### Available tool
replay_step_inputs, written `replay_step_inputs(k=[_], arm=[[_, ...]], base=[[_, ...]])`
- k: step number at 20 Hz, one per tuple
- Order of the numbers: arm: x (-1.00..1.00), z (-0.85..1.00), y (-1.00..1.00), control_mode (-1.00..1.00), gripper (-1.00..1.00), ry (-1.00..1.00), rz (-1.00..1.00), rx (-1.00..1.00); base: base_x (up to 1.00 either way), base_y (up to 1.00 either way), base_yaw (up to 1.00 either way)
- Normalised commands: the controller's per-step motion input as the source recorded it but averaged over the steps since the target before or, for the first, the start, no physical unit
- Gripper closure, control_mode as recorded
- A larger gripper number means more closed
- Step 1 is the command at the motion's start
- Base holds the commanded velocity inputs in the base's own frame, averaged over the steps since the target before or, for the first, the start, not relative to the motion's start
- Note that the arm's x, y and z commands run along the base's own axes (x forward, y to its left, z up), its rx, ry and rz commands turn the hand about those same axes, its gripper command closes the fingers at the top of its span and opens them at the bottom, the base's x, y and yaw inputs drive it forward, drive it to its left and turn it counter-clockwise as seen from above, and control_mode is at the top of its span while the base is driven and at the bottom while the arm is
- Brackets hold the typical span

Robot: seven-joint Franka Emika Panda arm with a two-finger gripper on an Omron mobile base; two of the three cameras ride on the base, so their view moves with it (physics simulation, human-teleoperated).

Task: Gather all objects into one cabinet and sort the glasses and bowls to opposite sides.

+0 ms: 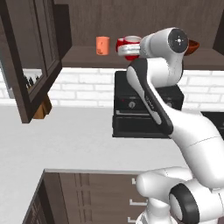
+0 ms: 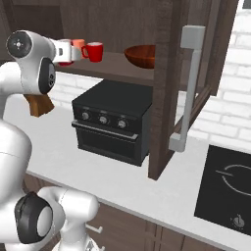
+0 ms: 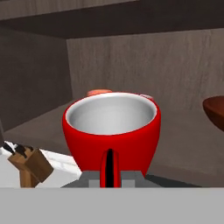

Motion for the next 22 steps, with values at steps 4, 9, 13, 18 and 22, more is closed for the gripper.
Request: replay_step_inputs(k=[4, 9, 13, 18, 22], arm=[[0.48, 0.00, 0.02, -1.00, 1.00, 0.00, 0.00, 0.00], [0.44, -0.07, 0.09, -1.00, 1.00, 0.03, 0.00, 0.00], [0.29, -0.26, 0.13, -1.00, 1.00, 0.07, 0.00, 0.00], [0.26, -0.20, 0.11, -1.00, 1.00, 0.06, 0.00, 0.00], [0.38, -0.05, 0.02, -1.00, 1.00, 0.03, 0.00, 0.00]], base=[[0.00, 0.00, 0.00], [0.00, 0.00, 0.00], [0.00, 0.00, 0.00], [0.00, 0.00, 0.00], [0.00, 0.00, 0.00]])
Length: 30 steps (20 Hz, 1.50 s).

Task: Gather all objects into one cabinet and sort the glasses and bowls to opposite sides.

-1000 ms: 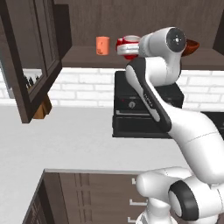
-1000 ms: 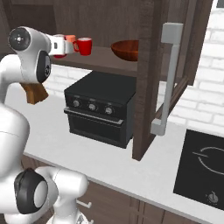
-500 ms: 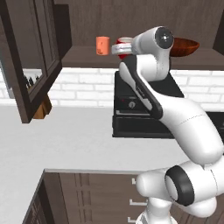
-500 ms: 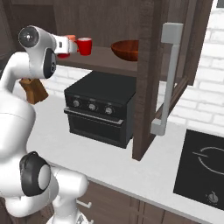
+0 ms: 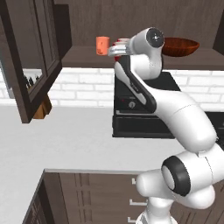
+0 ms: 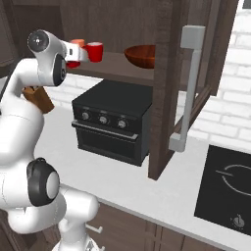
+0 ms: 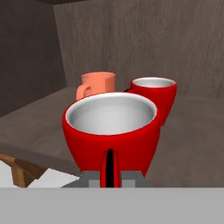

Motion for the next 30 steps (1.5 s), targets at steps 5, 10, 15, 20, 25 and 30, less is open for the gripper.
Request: replay_step_inputs(k=[5, 10, 15, 20, 25, 30], arm=[[0.43, -0.01, 0.00, -1.00, 1.00, 0.02, 0.00, 0.02], [0.45, -0.08, 0.02, -1.00, 1.00, 0.05, 0.00, 0.00], [0.46, -0.18, 0.12, -1.00, 1.00, 0.03, 0.00, 0.00], [0.55, -0.06, 0.08, -1.00, 1.00, 0.00, 0.00, 0.00], [0.48, -0.09, 0.13, -1.00, 1.00, 0.00, 0.00, 0.00], [0.11, -0.25, 0.30, -1.00, -1.00, 0.00, 0.00, 0.00]], base=[[0.00, 0.00, 0.00], [0.00, 0.00, 0.00], [0.00, 0.00, 0.00], [0.00, 0.00, 0.00], [0.00, 0.00, 0.00], [0.00, 0.00, 0.00]])
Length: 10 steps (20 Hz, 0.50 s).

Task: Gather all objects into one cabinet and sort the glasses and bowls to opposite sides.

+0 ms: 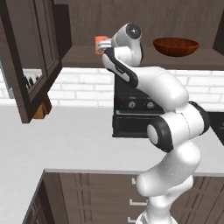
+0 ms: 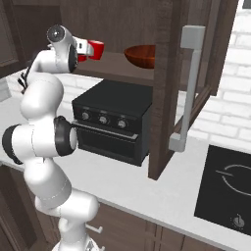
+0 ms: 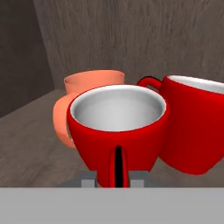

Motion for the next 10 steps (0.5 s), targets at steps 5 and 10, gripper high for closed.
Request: replay_step_inputs(k=[5, 10], arm=[[0.00, -0.30, 0.03, -1.00, -1.00, 0.01, 0.00, 0.00], [0.00, -0.27, 0.00, -1.00, -1.00, 0.02, 0.00, 0.00]], base=[[0.00, 0.00, 0.00], [0.00, 0.00, 0.00]])
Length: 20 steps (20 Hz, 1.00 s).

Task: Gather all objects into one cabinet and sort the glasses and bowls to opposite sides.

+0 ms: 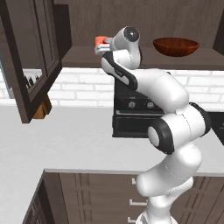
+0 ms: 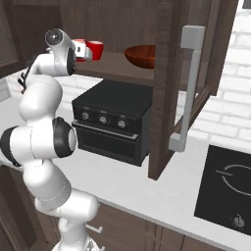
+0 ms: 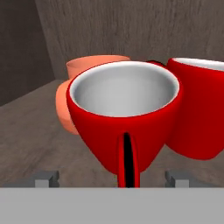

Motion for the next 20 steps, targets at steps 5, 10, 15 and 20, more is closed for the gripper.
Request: replay_step_inputs(k=[5, 10, 15, 20], arm=[[-0.37, 0.01, 0.00, -1.00, -1.00, 0.00, 0.00, 0.00], [-1.00, 0.18, 0.00, -1.00, -1.00, 0.00, -0.05, 0.03], [-1.00, -0.01, 0.00, -1.00, -1.00, 0.00, -0.06, 0.03], [-1.00, -0.35, 0.00, -1.00, -1.00, 0.00, -0.07, 0.02]], base=[[0.00, 0.00, 0.00], [0.00, 0.00, 0.00], [0.00, 0.00, 0.00], [0.00, 0.00, 0.00]])
